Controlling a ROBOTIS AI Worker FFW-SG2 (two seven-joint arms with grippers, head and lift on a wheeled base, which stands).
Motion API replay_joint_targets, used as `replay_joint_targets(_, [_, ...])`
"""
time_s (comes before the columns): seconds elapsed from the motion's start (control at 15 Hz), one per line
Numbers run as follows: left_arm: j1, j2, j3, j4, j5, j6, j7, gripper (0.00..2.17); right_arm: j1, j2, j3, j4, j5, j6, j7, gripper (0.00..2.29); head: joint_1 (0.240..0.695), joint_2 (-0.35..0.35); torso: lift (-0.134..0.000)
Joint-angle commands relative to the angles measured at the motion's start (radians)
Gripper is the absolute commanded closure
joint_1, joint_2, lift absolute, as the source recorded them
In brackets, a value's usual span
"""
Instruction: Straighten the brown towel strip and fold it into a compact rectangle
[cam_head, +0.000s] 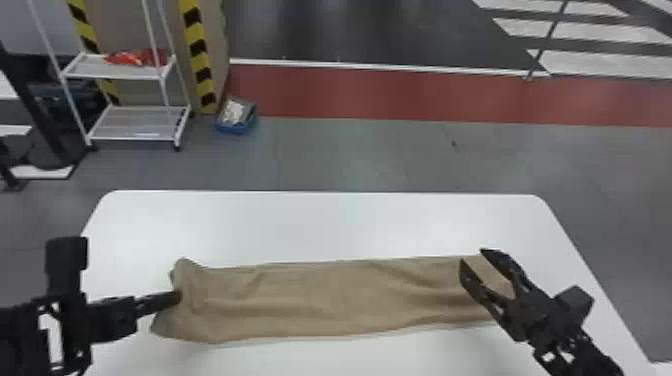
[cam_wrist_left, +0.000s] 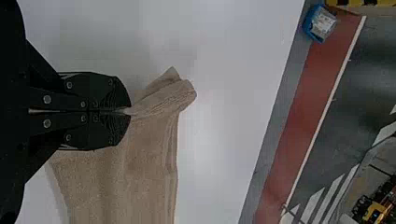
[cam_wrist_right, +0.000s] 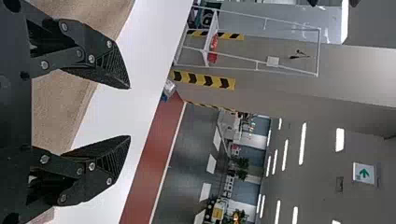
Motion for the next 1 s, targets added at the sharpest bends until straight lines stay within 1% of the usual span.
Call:
replay_joint_targets(0.0, [-0.023, -0.008, 0.028, -0.052, 0.089, 0.112, -0.002, 1.38, -0.044, 0.025, 0.046, 0.037, 0.061, -0.005, -0.032, 0.60, 0.695, -0.064, 0.000])
replay_joint_targets(0.07, [-0.040, -0.016, 0.031, -0.059, 0.107, 0.136, -0.002, 1.38, -0.061, 0.028, 0.055, 0.054, 0.078, -0.005, -0.034, 0.72, 0.695, -0.055, 0.000])
replay_joint_targets(0.2, [-0.078, -0.038, 0.042, -0.069, 0.127, 0.195, -0.002, 1.38, -0.072, 0.029, 0.089, 0.065, 0.082, 0.005, -0.032, 1.30, 0.695, -0.046, 0.000])
replay_joint_targets(0.27, [-0.093, -0.047, 0.051, -0.070, 0.135, 0.228, -0.003, 1.38, -0.072, 0.028, 0.095, 0.065, 0.087, 0.023, -0.027, 1.55, 0.695, -0.044, 0.000])
replay_joint_targets(0.33, [-0.110, -0.051, 0.061, -0.072, 0.156, 0.250, -0.003, 1.38, -0.067, 0.028, 0.095, 0.065, 0.097, 0.041, -0.017, 1.73, 0.695, -0.042, 0.000])
replay_joint_targets(0.4, [-0.122, -0.051, 0.070, -0.076, 0.179, 0.274, -0.002, 1.38, -0.058, 0.028, 0.098, 0.063, 0.108, 0.060, -0.010, 1.81, 0.695, -0.042, 0.000])
replay_joint_targets(0.47, [-0.130, -0.051, 0.079, -0.084, 0.196, 0.296, -0.002, 1.38, -0.052, 0.028, 0.109, 0.063, 0.120, 0.087, -0.009, 1.81, 0.695, -0.043, 0.000])
replay_joint_targets(0.6, [-0.136, -0.053, 0.100, -0.110, 0.232, 0.339, 0.000, 1.38, -0.052, 0.029, 0.139, 0.076, 0.134, 0.094, -0.010, 1.81, 0.695, -0.045, 0.000])
replay_joint_targets(0.73, [-0.138, -0.056, 0.108, -0.148, 0.248, 0.382, 0.010, 1.38, -0.061, 0.042, 0.156, 0.080, 0.133, 0.100, -0.010, 1.81, 0.695, -0.037, 0.000])
replay_joint_targets(0.87, [-0.147, -0.056, 0.113, -0.165, 0.274, 0.412, 0.017, 1.38, -0.082, 0.057, 0.192, 0.080, 0.131, 0.133, -0.010, 1.81, 0.695, -0.025, 0.000])
replay_joint_targets(0.93, [-0.148, -0.056, 0.116, -0.171, 0.294, 0.431, 0.018, 1.38, -0.092, 0.072, 0.212, 0.080, 0.133, 0.158, -0.010, 1.81, 0.695, -0.020, 0.000])
